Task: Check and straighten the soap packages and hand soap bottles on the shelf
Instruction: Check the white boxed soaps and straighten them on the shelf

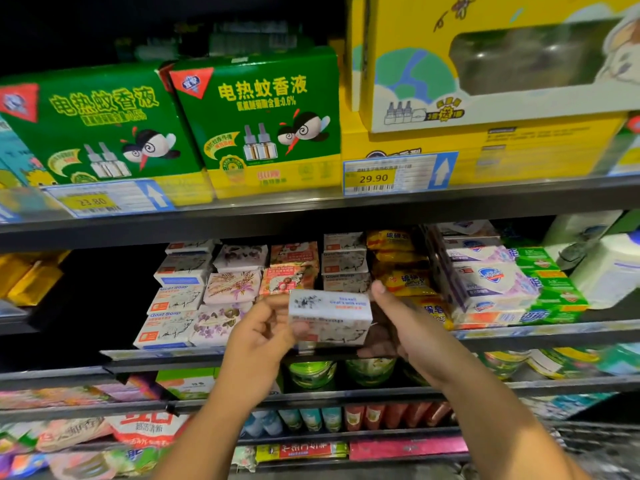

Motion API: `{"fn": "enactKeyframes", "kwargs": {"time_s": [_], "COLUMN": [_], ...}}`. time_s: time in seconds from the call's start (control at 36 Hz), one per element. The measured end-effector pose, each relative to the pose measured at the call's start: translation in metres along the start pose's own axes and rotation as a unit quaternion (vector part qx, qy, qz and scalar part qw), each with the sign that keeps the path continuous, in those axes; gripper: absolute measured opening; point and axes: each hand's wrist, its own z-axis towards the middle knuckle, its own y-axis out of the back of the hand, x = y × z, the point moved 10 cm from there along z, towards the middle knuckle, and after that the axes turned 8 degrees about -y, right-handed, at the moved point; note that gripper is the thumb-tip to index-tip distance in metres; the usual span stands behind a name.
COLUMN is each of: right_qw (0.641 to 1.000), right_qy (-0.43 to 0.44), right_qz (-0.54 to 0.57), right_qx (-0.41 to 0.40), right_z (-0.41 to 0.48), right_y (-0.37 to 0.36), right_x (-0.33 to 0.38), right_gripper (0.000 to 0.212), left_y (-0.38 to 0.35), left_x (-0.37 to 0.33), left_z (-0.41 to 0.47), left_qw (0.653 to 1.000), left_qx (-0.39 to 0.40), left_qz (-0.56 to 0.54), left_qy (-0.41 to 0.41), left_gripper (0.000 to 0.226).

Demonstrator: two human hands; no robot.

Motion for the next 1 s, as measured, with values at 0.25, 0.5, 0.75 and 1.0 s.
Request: {"fn": "enactKeyframes", "kwargs": {"time_s": [0.25, 0.5, 0.75, 1.0], "right_qw": [0.991, 0.992, 0.992, 0.993], "right_qy": [0.100, 0.115, 0.120, 0.094], "right_qz": [-0.032, -0.023, -0.003, -0.075], "right_qx": [0.086, 0.046, 0.035, -0.006], "right_z": [-0.004, 0.007, 0.006, 0.011], "right_y": [-0.009, 0.001, 0.003, 0.008], "right_x": [0.014, 0.020, 0.024, 0.022], "right_gripper": [0.077, 0.069, 0.041, 0.040], "left_y": [0.002, -0.012, -0.025, -0.005], "left_x": [0.027, 0.026, 0.003, 0.002], "left_z": [0.000, -0.001, 0.004, 0.017], "left_qw": [0.983, 0.977, 0.979, 0.984], "left_qx": [-0.075, 0.013, 0.157, 0.058], "left_qz": [-0.123, -0.113, 0.112, 0.170], "left_qy": [0.116, 0.178, 0.066, -0.009], "left_gripper": [0.037, 0.055, 0.071, 0.039]}}
